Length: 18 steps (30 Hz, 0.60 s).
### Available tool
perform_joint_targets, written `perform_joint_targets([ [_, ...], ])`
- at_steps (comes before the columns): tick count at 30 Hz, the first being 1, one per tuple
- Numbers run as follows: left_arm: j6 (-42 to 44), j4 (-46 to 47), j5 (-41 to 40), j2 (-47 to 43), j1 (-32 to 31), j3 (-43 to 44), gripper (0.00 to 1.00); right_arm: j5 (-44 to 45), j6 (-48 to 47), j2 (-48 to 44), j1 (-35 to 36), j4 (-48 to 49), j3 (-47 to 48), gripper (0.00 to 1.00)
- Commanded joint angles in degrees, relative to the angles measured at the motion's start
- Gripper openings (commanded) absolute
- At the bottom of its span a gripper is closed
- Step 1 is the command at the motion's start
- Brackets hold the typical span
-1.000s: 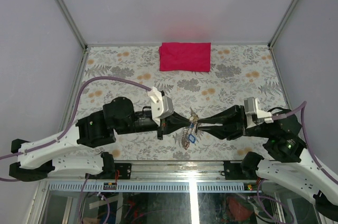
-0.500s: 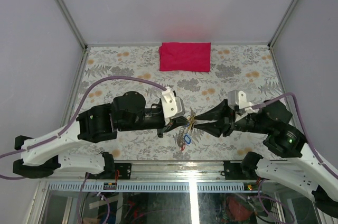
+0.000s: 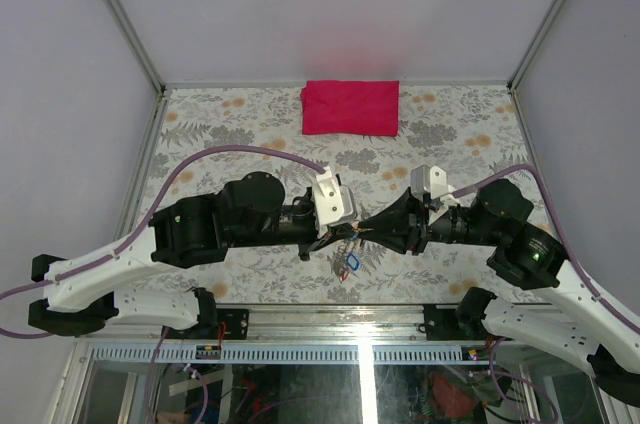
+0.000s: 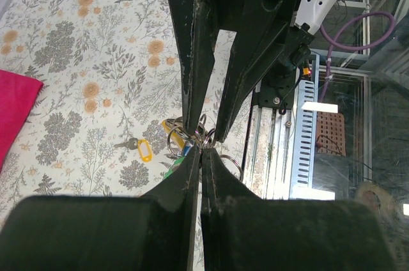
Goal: Put the keys on the keyring
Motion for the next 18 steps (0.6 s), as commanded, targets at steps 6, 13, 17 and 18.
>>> perform_joint_targets([
  [6, 0.7, 1.9, -1.2, -0.9, -0.2, 2.6, 0.0, -1.8, -0.7, 0.4, 0.0, 2.0, 2.0, 0.24],
  [13, 0.5, 1.9, -1.3, -0.8, -0.3, 2.6, 0.0, -2.8, -0.2, 1.1, 0.1, 3.2, 1.5, 0.24],
  [17, 0.4, 2.0, -1.6, -0.8, -0.2, 2.7, 0.0, -3.2, 0.2, 1.6, 0.0, 4.5, 1.2, 0.21],
  [18, 0.3, 2.0, -1.6, -0.8, -0.2, 2.7, 0.0, -3.3, 0.3, 1.7, 0.1, 4.8, 1.2, 0.21],
])
